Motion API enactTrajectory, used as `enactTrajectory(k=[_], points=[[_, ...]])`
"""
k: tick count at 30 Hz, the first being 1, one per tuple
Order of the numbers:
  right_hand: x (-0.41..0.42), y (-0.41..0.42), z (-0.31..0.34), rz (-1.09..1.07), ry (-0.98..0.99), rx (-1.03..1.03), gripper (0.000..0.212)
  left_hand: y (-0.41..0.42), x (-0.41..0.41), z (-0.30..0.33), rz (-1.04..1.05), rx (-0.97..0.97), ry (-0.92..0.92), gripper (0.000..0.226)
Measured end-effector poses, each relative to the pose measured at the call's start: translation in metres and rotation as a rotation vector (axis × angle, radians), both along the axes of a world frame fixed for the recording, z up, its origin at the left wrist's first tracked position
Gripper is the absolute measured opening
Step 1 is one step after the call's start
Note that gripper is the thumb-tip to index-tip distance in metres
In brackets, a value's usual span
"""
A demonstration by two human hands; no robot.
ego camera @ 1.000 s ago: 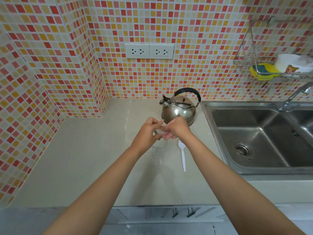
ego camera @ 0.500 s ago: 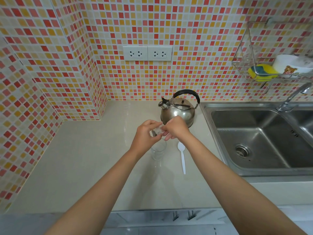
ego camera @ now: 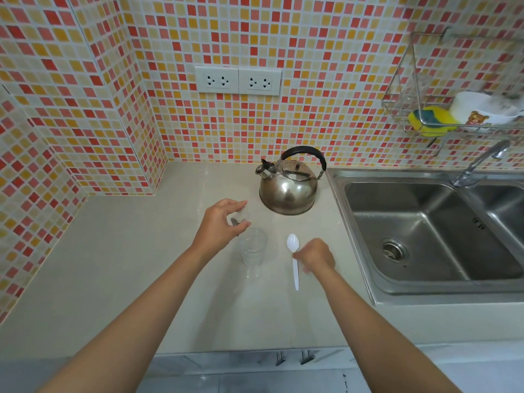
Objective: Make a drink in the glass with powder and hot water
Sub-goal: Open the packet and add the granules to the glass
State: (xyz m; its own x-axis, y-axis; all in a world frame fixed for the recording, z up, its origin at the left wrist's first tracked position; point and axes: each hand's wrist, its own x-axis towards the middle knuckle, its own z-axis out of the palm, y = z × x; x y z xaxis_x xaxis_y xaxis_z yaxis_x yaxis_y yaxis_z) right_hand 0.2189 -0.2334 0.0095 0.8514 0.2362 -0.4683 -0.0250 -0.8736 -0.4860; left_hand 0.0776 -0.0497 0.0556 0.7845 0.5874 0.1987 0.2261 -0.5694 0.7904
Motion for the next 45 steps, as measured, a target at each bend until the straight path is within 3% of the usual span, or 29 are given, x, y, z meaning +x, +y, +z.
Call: enactTrajectory(k=[5,9,14,18,21,25,29,45], points=[[-0.009,-0.001,-0.019,0.010,0.031,-0.063,0.029,0.002,-0.004,-0.005,-0.012,0.036,0.038,0.048],[-0.009,0.002,-0.027,-0.007,-0.016,-0.122,0.015,0.004,-0.008,-0.006,-0.018,0.025,0.045,0.047],[-0.006,-0.005,-0.028,-0.051,0.005,-0.036,0.007,0.007,-0.011,-0.007,-0.045,0.040,0.090,0.045],[0.003,-0.017,-0.016,-0.156,0.038,0.380,0.011,0.010,-0.009,-0.003,-0.096,0.089,0.160,0.045],[0.005,-0.026,0.003,-0.037,-0.061,0.570,0.022,0.012,-0.005,-0.001,-0.152,0.162,0.225,0.046],[-0.007,-0.026,0.029,0.205,-0.238,0.575,0.024,0.012,0.001,0.002,-0.216,0.216,0.273,0.047],[-0.021,-0.024,0.035,0.344,-0.289,0.525,0.023,0.010,0.005,0.004,-0.275,0.298,0.304,0.049],[-0.022,-0.001,0.021,0.425,-0.302,0.310,0.024,0.004,0.014,0.004,-0.469,0.633,0.433,0.044]])
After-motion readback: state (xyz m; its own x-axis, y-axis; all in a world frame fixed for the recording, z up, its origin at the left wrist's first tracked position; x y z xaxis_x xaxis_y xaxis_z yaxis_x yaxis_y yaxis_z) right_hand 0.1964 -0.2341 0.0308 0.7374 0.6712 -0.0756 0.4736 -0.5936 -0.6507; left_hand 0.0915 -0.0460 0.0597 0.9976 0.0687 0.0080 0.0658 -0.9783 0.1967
